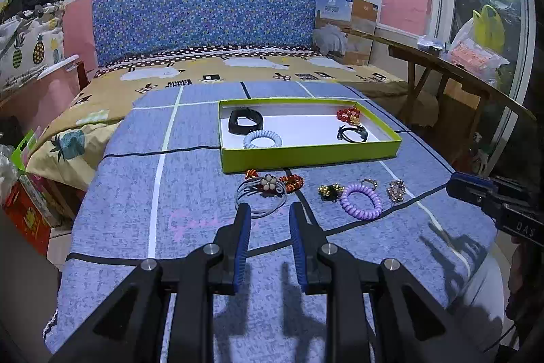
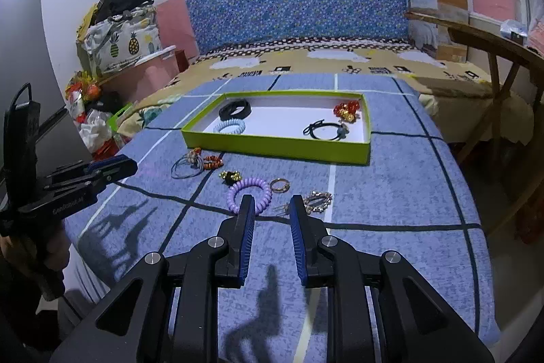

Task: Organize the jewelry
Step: 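Withdraw both grippers from the box and move the right gripper to the purple coil, then grasp the purple coil hair tie with the right gripper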

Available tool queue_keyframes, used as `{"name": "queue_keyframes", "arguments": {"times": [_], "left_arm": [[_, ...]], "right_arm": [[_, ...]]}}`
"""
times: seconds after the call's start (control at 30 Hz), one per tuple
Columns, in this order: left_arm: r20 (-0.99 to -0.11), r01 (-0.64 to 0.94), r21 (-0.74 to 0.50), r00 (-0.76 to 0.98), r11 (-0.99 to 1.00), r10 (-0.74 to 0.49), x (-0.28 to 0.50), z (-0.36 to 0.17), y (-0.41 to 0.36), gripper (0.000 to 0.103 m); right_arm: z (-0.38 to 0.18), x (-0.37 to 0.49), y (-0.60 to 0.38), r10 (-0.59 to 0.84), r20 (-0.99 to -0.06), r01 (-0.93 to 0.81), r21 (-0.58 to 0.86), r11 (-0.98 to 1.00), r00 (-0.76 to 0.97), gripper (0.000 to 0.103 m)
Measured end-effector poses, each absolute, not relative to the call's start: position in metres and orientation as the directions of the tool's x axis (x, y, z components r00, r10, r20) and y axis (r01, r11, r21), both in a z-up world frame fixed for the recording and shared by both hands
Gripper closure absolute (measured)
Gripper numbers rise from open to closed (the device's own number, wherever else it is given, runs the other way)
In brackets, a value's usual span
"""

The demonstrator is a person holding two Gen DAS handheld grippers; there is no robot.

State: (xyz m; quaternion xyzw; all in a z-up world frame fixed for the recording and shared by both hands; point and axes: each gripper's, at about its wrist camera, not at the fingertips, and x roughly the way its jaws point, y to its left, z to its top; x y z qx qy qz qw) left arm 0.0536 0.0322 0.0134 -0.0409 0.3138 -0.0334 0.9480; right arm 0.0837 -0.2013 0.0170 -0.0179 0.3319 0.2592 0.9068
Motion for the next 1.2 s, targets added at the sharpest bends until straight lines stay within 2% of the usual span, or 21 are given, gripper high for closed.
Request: {"name": "queue_keyframes", "arguments": {"times": [0.07,0.1,0.97,1.2], "left_arm": [[-0.598,0.034,-0.099,0.797,0.994,-0.087,0.057,0.011,0.033,0.079],[-0.601,0.032,-0.100,0.794,0.994,-0.086,0.058,0.010,0.033,0.079],[-0.658,0.004,-0.087,0.750,0.996,-0.060,0.110,-0.011,0.048,0.078],[-0.731,0.004,-0.122,0.676,0.992,-0.093,0.128,-0.025,0.051,0.078]], "right_arm": [[0.014,0.086,-0.200,0.461,-0.618,-0.482,0.147,0.864,0.637,0.062],[0.013,0.088,-0.200,0.462,-0.620,-0.482,0.151,0.863,0.634,0.062],[-0.008,0.125,-0.161,0.465,-0.686,-0.526,0.140,0.839,0.559,0.063],[-0.017,0.136,-0.150,0.441,-0.718,-0.534,0.115,0.838,0.538,0.077]]}}
